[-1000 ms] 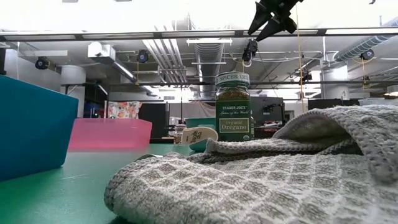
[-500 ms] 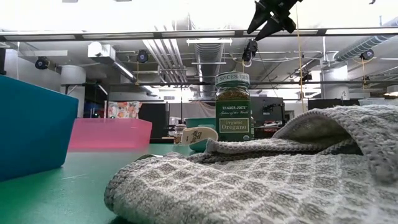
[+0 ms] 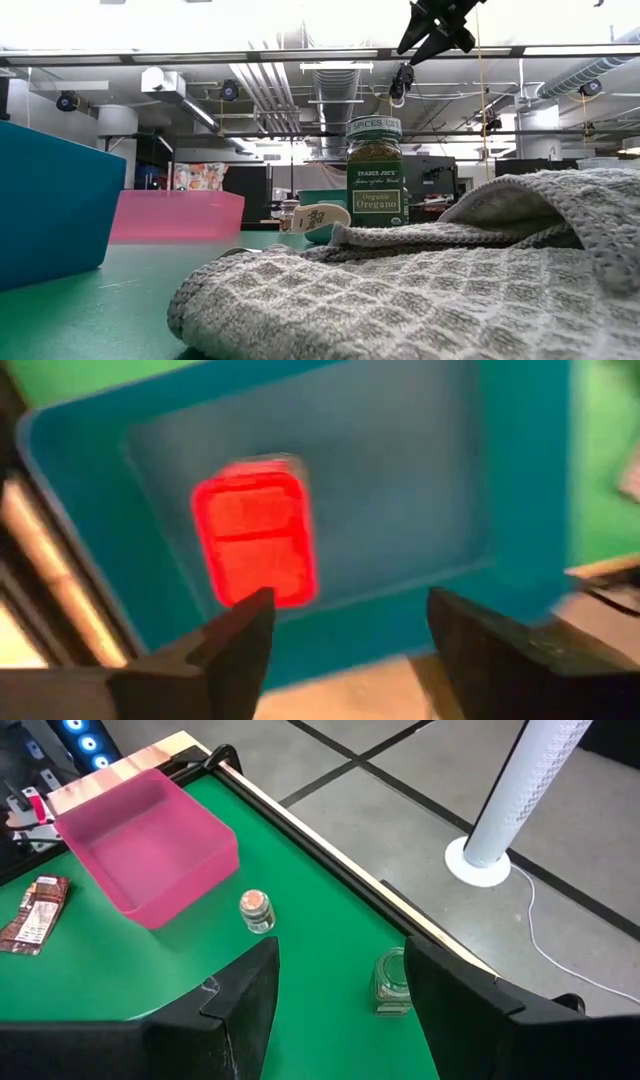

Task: Sort spices by type
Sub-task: Put the left red seasoning can into the dark blue bin

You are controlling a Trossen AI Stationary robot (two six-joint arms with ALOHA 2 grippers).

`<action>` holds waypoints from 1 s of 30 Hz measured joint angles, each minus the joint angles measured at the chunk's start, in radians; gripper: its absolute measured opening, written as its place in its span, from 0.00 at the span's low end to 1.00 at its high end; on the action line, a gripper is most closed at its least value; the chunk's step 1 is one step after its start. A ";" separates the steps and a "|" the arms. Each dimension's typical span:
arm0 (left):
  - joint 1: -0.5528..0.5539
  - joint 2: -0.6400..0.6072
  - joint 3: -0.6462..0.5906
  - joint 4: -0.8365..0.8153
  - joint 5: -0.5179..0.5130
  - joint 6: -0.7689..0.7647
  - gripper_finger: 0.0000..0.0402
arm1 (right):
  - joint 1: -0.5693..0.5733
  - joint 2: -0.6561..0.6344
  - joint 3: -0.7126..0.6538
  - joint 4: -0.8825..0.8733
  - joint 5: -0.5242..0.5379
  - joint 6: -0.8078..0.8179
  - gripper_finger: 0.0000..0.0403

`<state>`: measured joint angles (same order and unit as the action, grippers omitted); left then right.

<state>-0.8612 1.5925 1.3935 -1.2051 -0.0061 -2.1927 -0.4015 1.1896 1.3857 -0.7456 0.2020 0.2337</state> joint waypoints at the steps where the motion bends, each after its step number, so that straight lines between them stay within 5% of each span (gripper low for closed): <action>1: 0.009 0.000 0.018 -0.001 -0.005 0.019 0.54 | 0.000 0.000 0.000 0.000 0.000 -0.001 0.51; 11: 0.089 0.096 0.020 0.121 0.006 0.213 0.04 | 0.000 0.000 0.000 0.003 0.000 -0.028 0.51; 18: 0.097 0.163 -0.047 0.114 0.131 0.189 0.05 | 0.000 0.000 0.000 0.002 0.000 -0.037 0.51; 30: 0.097 0.176 -0.119 0.113 0.148 0.113 0.00 | 0.000 0.000 0.000 0.002 0.000 -0.054 0.51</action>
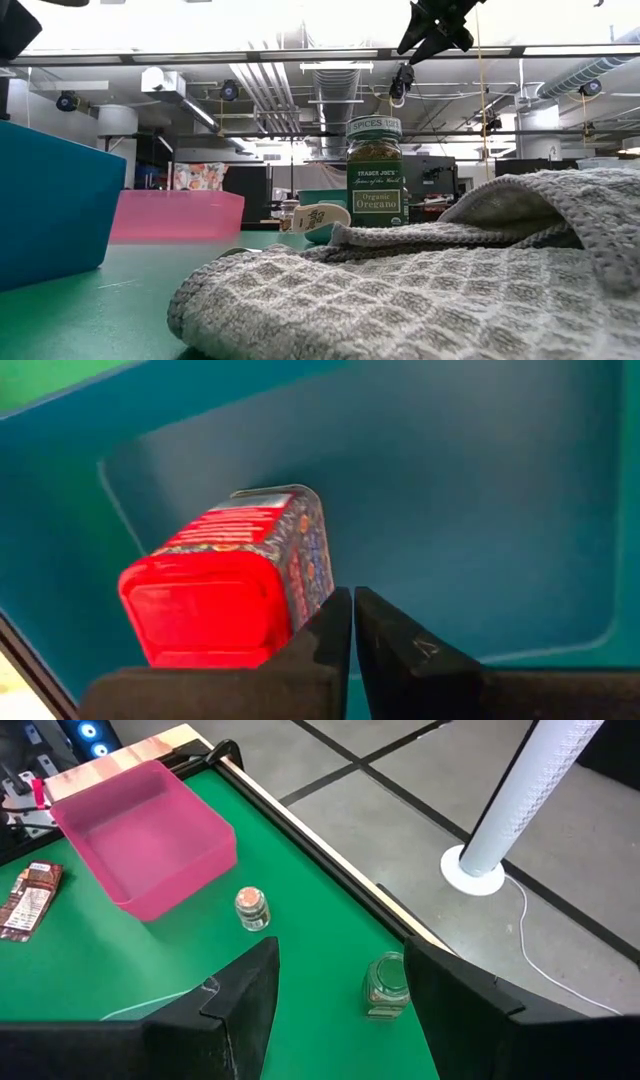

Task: Sort spices by type
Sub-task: Put the left red seasoning can into the dark blue bin

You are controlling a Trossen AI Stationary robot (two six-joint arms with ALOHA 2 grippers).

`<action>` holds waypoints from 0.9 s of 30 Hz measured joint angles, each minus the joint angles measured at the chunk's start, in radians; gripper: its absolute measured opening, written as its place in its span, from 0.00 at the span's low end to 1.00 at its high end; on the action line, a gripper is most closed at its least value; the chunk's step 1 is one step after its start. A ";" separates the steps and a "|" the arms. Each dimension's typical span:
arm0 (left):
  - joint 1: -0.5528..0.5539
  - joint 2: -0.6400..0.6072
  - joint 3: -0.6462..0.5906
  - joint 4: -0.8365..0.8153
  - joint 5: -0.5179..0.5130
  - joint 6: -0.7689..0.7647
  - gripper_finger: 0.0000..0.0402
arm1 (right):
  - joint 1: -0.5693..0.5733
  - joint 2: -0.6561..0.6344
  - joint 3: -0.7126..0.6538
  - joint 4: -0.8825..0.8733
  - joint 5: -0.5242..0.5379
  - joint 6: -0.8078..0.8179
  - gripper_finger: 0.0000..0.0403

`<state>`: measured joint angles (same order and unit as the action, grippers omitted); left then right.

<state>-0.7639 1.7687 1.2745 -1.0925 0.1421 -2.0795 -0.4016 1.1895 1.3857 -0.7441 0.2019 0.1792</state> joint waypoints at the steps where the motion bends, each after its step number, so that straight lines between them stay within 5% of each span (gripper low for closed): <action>1: 0.000 0.000 -0.003 -0.001 0.000 -0.002 0.00 | 0.000 0.000 0.000 0.000 0.000 -0.001 0.51; 27: -0.043 -0.031 -0.018 -0.060 0.051 -0.059 0.00 | 0.000 0.000 0.000 0.001 0.000 0.003 0.51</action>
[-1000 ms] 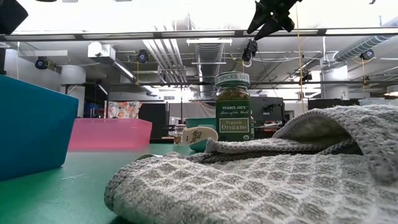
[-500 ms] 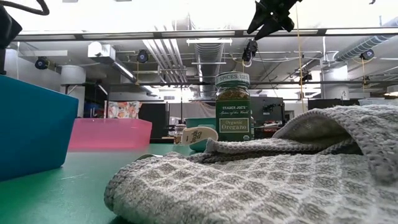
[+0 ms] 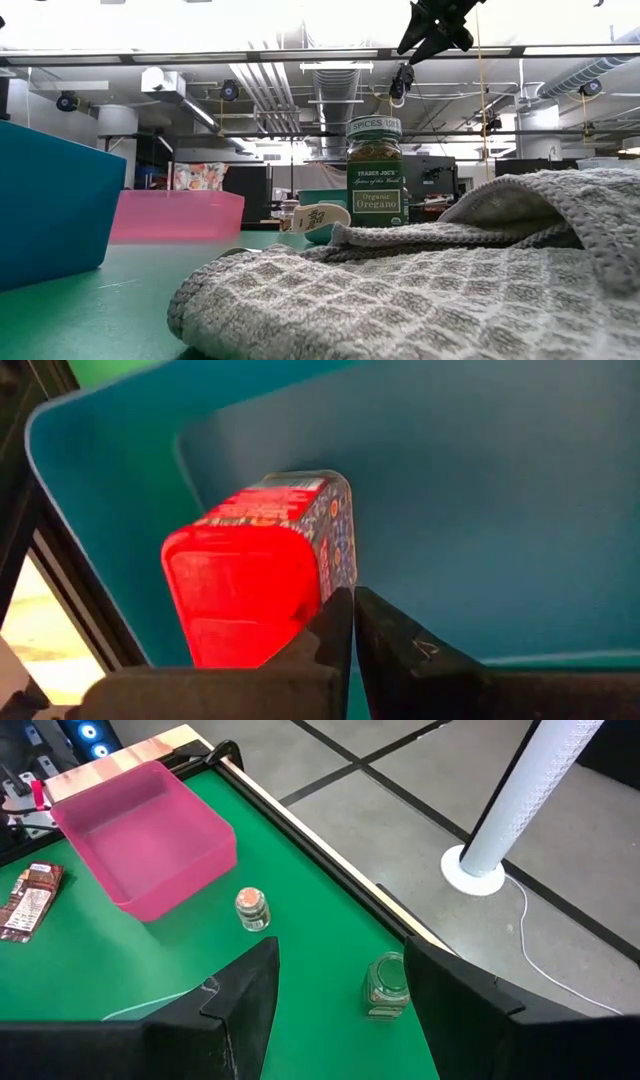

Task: Sort spices by type
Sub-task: Put the left red seasoning can into the dark blue bin, then put the top brown seasoning bottle into the light blue bin

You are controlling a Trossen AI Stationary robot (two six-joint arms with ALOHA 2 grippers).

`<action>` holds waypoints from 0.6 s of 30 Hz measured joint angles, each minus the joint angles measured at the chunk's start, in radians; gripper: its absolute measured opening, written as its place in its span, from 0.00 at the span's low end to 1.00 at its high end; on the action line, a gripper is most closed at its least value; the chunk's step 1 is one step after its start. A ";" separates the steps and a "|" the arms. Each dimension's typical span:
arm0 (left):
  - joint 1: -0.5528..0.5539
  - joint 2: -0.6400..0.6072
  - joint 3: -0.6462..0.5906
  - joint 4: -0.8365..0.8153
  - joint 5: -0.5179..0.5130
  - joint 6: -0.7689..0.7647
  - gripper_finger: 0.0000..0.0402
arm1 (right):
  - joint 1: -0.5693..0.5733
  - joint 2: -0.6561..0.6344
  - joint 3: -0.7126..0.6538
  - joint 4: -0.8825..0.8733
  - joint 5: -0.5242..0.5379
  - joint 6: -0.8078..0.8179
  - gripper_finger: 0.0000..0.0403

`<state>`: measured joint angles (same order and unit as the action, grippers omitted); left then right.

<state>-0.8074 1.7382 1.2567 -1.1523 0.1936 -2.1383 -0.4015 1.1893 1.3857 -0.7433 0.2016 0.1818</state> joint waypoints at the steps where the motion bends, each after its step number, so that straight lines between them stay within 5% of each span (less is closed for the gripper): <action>1: 0.000 0.000 0.001 -0.001 0.000 -0.002 0.00 | 0.000 0.000 0.000 0.000 0.000 0.000 0.51; 18: 0.057 -0.037 0.135 -0.007 -0.151 0.137 0.00 | 0.000 0.000 0.000 0.000 0.000 0.000 0.51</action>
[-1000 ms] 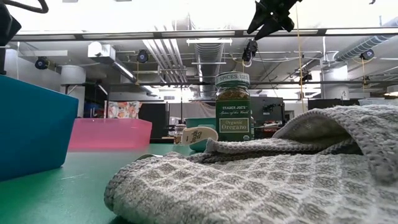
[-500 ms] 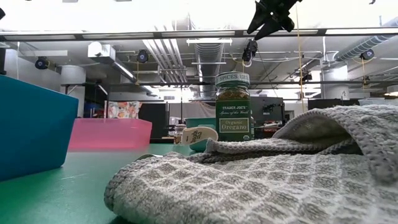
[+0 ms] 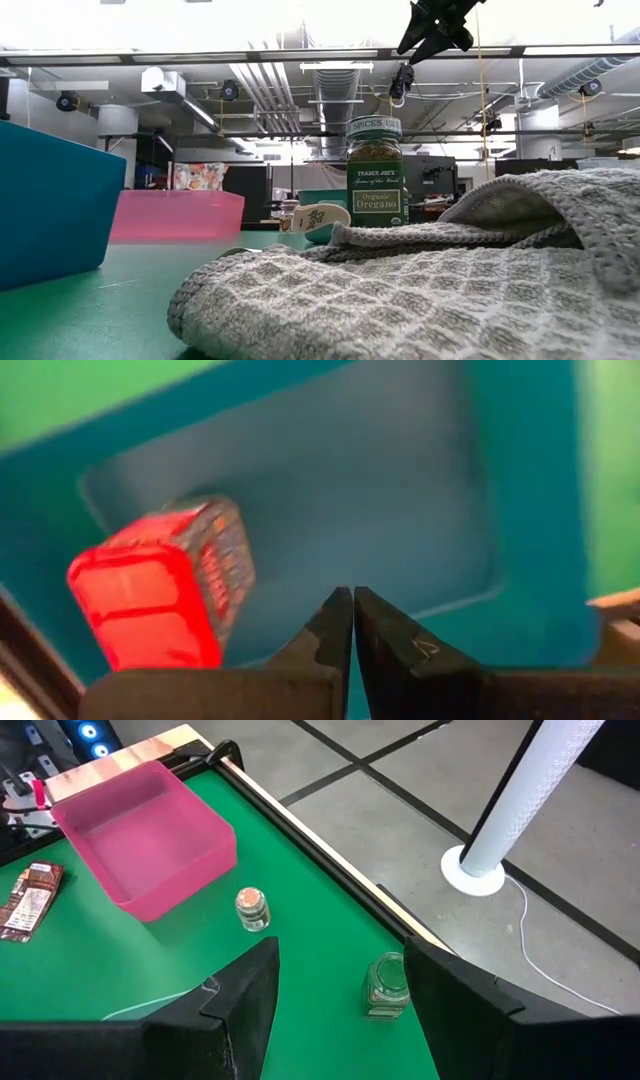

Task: Sort spices by type
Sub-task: Put the top brown seasoning bottle into the light blue bin

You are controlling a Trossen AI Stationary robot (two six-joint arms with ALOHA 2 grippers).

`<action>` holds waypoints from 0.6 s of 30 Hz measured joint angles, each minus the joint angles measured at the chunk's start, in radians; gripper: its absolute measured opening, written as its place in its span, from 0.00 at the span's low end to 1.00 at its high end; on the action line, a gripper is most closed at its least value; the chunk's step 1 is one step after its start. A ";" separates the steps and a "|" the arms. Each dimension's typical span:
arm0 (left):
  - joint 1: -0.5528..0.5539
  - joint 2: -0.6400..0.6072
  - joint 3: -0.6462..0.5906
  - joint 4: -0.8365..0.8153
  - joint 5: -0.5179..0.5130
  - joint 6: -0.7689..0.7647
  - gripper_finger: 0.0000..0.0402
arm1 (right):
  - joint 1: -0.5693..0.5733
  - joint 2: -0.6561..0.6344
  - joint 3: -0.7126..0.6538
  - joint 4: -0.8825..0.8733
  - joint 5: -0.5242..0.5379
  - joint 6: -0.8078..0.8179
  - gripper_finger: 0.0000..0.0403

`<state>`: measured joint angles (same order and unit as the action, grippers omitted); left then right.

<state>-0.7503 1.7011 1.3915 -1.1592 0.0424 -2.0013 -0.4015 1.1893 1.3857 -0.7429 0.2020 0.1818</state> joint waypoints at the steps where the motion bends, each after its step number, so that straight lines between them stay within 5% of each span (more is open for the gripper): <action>1: 0.013 -0.011 0.007 -0.001 -0.005 0.035 0.00 | 0.000 0.000 0.000 0.000 0.000 0.000 0.51; 9: 0.158 -0.150 0.010 0.010 -0.171 0.383 0.00 | 0.004 0.000 0.000 -0.002 -0.002 0.055 0.51; 18: 0.307 -0.336 -0.007 0.030 -0.269 0.793 0.00 | 0.054 -0.015 0.000 -0.007 -0.158 0.106 0.51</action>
<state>-0.4435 1.3652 1.3847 -1.1294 -0.2262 -1.2081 -0.3471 1.1738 1.3857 -0.7502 0.0439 0.2876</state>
